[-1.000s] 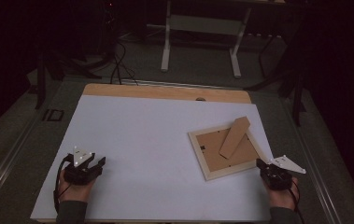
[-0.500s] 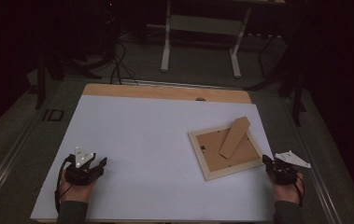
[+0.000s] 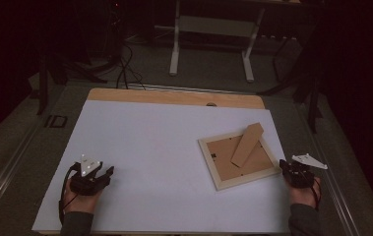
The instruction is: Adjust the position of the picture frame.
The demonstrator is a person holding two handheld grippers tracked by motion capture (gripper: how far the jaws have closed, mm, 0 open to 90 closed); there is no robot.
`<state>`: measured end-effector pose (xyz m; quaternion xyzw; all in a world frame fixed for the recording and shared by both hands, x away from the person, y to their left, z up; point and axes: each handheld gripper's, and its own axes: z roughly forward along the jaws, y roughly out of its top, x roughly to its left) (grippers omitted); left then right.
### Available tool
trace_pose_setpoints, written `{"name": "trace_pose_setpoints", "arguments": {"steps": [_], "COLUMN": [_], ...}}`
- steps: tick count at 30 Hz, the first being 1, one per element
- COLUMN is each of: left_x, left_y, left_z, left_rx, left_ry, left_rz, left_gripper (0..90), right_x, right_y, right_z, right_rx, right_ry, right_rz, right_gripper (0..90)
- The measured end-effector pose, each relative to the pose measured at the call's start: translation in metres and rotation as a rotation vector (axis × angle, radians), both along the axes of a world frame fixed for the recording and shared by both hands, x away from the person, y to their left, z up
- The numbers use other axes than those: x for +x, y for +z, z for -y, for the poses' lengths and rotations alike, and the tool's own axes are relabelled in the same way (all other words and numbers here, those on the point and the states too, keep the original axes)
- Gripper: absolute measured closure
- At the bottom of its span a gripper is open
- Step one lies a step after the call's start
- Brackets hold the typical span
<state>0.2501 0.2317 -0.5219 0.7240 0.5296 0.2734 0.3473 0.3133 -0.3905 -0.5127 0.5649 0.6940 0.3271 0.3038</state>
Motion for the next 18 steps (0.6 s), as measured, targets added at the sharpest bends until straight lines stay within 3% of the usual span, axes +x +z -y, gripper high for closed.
{"name": "trace_pose_setpoints", "arguments": {"steps": [7, 16, 18], "left_x": [0.000, -0.001, -0.001], "left_y": [0.000, 0.001, 0.001], "left_z": [0.002, 0.010, 0.011], "left_rx": [-0.007, 0.024, 0.023], "left_ry": [-0.018, -0.064, -0.067], "left_rz": [-0.013, -0.041, -0.042], "left_gripper": [63.8, 89.6, 90.0], "right_x": [0.009, 0.011, 0.012], "right_y": [-0.004, -0.009, -0.010], "right_z": [0.005, 0.008, 0.010], "right_rx": [0.011, -0.004, 0.003], "right_ry": [-0.033, -0.056, -0.067], "right_rz": [-0.019, -0.040, -0.044], "right_gripper": [90.0, 90.0, 90.0]}}
